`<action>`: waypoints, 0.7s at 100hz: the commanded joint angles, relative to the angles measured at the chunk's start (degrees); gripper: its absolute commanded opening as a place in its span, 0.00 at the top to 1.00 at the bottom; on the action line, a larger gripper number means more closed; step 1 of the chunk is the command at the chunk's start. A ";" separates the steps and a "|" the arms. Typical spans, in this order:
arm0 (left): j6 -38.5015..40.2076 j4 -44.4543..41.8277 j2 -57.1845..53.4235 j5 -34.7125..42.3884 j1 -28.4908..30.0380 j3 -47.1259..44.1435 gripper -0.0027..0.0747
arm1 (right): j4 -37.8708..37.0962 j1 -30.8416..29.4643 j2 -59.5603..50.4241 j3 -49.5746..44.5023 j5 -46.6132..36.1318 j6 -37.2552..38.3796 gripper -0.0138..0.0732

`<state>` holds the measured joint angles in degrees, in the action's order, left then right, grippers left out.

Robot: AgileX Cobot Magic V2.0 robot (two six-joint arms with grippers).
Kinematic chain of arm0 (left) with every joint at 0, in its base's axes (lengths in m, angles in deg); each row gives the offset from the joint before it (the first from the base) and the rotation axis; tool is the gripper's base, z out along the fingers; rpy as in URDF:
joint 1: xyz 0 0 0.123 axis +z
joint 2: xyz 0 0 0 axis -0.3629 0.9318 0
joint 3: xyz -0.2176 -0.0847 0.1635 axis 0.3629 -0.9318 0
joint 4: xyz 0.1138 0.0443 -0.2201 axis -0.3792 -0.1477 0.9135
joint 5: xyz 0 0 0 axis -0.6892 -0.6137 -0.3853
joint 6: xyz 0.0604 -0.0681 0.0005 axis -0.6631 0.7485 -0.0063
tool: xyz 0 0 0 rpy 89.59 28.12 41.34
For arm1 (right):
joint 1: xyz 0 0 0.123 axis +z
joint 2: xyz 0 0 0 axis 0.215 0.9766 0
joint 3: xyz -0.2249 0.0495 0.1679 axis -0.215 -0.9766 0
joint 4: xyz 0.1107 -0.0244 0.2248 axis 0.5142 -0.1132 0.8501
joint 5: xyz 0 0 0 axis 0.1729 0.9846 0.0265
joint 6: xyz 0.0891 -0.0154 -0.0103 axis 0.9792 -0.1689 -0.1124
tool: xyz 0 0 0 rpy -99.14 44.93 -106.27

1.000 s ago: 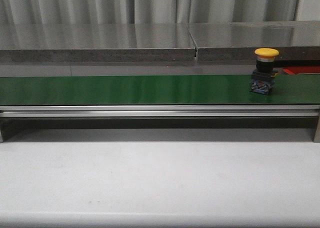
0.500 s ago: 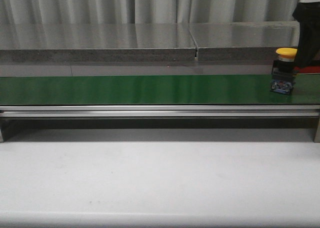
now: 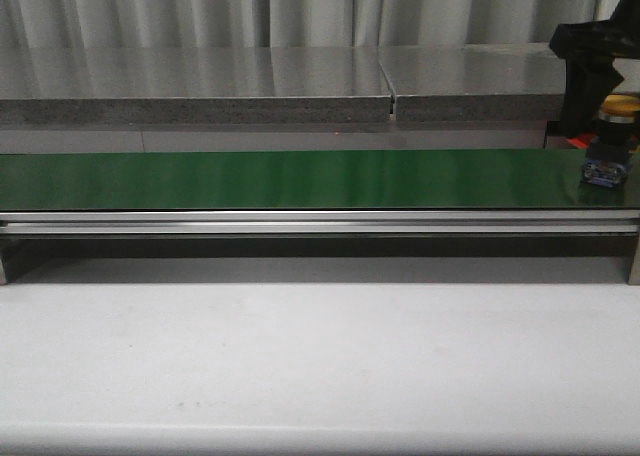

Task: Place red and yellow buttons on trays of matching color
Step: 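Grasp the yellow button at the belt's end with the right gripper, then lower the yellow button into the yellow tray with the right gripper, release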

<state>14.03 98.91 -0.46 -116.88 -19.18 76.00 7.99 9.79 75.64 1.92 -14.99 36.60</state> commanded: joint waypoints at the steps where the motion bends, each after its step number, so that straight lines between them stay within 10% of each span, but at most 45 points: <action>1: 0.10 1.65 0.08 3.81 -0.39 1.45 0.99 | -1.13 0.21 -1.62 2.02 -0.44 -0.66 0.37; 22: 0.10 1.65 0.08 3.81 -0.39 1.45 0.99 | -1.93 0.01 -1.94 2.02 0.64 -0.66 0.75; 70: 0.10 1.65 0.08 3.81 -0.39 1.45 0.99 | -3.78 -16.44 -15.40 2.13 8.79 1.44 0.76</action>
<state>14.03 98.91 -0.46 -116.88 -19.18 76.00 4.65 -1.52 64.36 2.54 -6.16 37.34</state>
